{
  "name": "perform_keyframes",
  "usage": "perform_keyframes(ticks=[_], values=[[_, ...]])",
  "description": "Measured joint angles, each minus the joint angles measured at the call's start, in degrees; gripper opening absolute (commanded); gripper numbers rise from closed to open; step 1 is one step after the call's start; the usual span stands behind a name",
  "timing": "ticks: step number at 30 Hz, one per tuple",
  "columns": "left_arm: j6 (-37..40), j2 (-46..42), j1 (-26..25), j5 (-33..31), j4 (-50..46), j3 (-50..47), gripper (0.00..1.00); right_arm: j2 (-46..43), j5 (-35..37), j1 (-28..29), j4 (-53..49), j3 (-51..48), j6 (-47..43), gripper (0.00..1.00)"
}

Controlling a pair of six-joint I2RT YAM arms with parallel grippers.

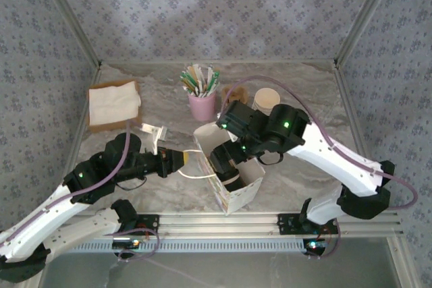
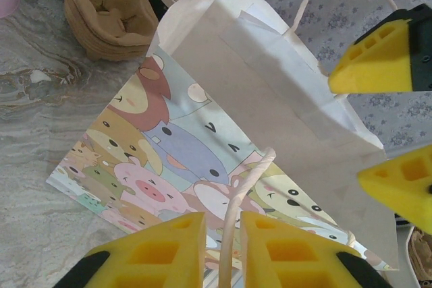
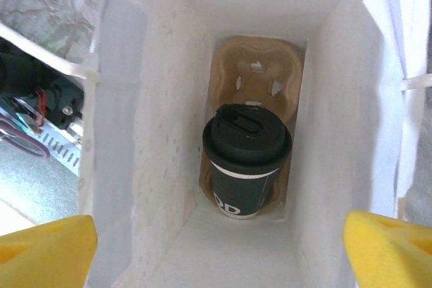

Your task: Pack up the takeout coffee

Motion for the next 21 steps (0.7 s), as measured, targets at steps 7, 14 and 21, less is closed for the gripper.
perform_keyframes(ticks=[7,14,21], values=[[0.1,-0.5,0.1,0.0,0.0,0.0,0.40,-4.2,-1.3,0.0,2.7,0.0,0.3,0.95],[0.0,-1.8,0.3,0.0,-0.2,0.0,0.71,-8.8,-2.8,0.0,6.3,-1.5,0.5,0.94],[0.2,-2.3,0.3,0.0,-1.7,1.5,0.92,-14.8,-4.2,0.0,10.4,-3.7,0.7,0.93]])
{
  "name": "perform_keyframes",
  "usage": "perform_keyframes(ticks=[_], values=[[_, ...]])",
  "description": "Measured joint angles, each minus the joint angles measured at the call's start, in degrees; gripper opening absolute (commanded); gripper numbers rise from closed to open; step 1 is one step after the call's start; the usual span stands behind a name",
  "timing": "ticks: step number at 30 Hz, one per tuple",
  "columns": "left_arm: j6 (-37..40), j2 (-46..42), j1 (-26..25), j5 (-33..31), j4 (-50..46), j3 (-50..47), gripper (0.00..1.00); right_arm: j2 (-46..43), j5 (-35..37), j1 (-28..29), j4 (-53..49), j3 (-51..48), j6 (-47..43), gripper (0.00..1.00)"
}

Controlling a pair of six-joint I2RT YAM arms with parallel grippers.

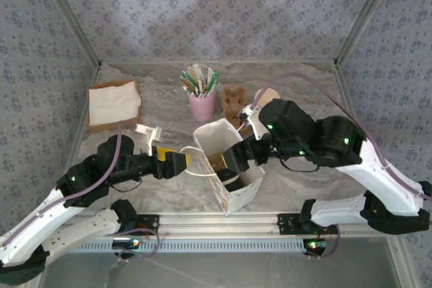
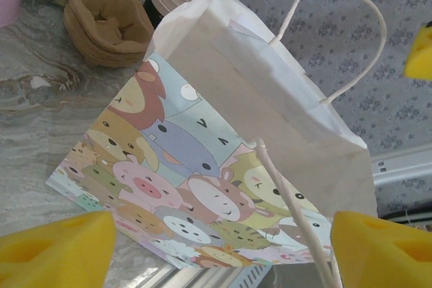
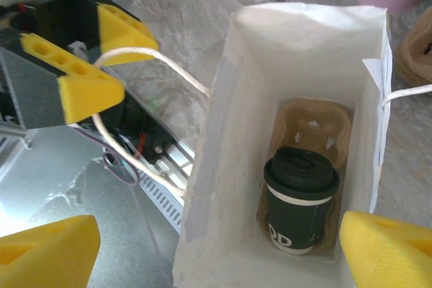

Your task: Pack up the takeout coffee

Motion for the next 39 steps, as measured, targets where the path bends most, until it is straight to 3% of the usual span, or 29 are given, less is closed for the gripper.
perform_keyframes(ticks=[4,14,20,25,33,39], values=[[0.2,-0.7,0.0,-0.4,-1.2,1.9,0.99,-3.7,-0.1,0.0,2.6,-1.2,0.3,0.93],[1.6,-3.4,0.0,-4.9,-6.4,8.0,0.99,-14.5,4.8,-0.2,8.7,-5.4,0.3,0.91],[2.1,-6.7,0.0,-12.3,-10.8,11.0,0.99,-22.4,14.6,-0.4,10.6,-9.1,0.5,0.84],[1.7,-9.6,0.0,-23.4,-16.3,12.5,0.99,-26.3,26.4,-0.5,9.3,-10.1,1.9,0.80],[-0.2,-9.5,0.0,-35.6,-23.3,12.9,0.99,-24.3,42.4,-1.1,-1.1,-11.9,8.2,0.72],[-1.3,-3.6,0.0,-38.8,-25.9,12.9,0.99,-19.9,44.7,-6.7,-7.3,-11.9,10.8,0.71]])
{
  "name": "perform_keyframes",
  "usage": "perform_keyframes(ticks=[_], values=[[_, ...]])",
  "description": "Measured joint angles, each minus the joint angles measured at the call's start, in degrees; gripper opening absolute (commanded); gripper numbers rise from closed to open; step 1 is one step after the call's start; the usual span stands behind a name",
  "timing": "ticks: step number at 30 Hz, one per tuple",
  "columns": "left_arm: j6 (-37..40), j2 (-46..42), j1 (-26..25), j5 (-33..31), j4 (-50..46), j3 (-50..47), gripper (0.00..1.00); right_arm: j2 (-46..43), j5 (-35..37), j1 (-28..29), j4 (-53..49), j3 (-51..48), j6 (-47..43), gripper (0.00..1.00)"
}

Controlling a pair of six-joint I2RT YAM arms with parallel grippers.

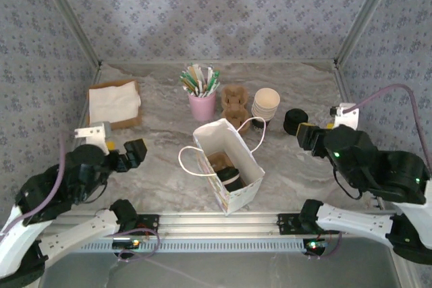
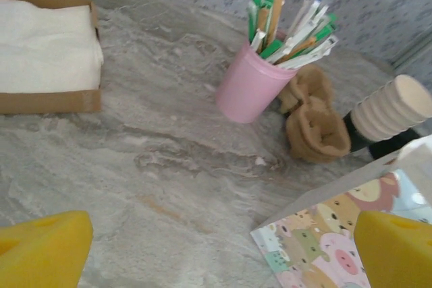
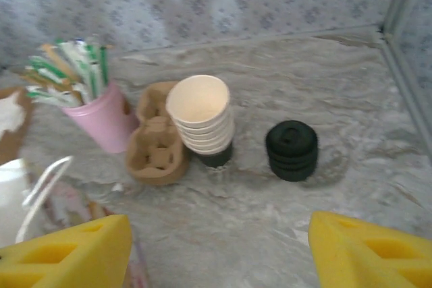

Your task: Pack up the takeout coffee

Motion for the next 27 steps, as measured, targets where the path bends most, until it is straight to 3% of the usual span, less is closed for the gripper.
perform_keyframes(ticks=[5,10,12,15,17,20,27], values=[[0.2,3.8,1.7,-1.2,-0.7,0.1,0.99,4.3,-9.4,-15.0,0.9,-0.6,-3.1,0.70],[2.4,6.7,9.3,2.9,-0.2,1.5,0.99,5.8,-24.6,-32.4,4.3,-3.4,-8.3,0.67],[4.2,8.3,15.4,7.5,0.5,1.7,0.99,6.4,-30.7,-38.5,5.9,-4.2,-9.9,0.62],[7.1,12.2,28.9,19.1,2.7,1.4,0.92,8.1,-39.1,-45.7,8.5,-5.6,-11.9,0.58],[9.1,15.3,38.9,28.7,5.4,0.1,0.87,9.5,-43.6,-49.1,10.2,-6.5,-13.0,0.55],[11.0,19.7,48.0,39.1,8.7,-2.0,0.80,12.1,-48.4,-52.7,13.4,-8.7,-14.0,0.52],[13.4,29.2,51.8,50.1,15.2,-3.2,0.67,17.7,-55.1,-57.1,19.5,-12.2,-15.0,0.43]])
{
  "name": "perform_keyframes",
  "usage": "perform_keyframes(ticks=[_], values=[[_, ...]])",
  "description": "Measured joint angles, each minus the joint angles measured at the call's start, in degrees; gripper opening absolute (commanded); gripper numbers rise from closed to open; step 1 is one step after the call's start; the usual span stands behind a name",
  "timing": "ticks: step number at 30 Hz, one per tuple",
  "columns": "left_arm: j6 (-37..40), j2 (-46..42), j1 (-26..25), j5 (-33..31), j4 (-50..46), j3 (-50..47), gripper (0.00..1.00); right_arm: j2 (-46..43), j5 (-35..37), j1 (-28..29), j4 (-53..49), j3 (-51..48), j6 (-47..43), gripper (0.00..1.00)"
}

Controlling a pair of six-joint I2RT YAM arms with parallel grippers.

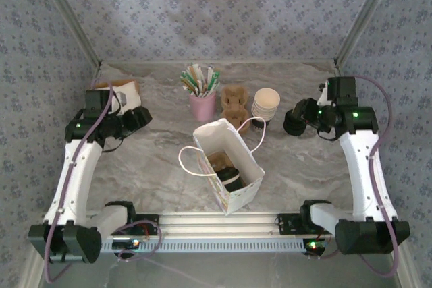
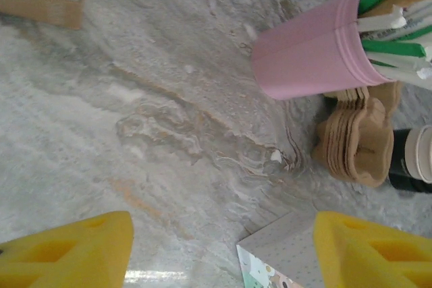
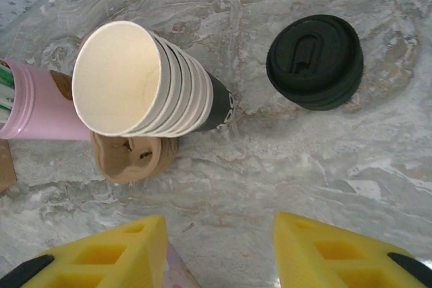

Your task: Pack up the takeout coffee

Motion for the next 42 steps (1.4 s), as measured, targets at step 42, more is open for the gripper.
perform_keyframes(ticks=[42], values=[[-2.0,21.6,-11.7,5.5,22.9,9.7,0.45,49.0,-15.1,23.8,20.2,41.6,-15.0,0.32]])
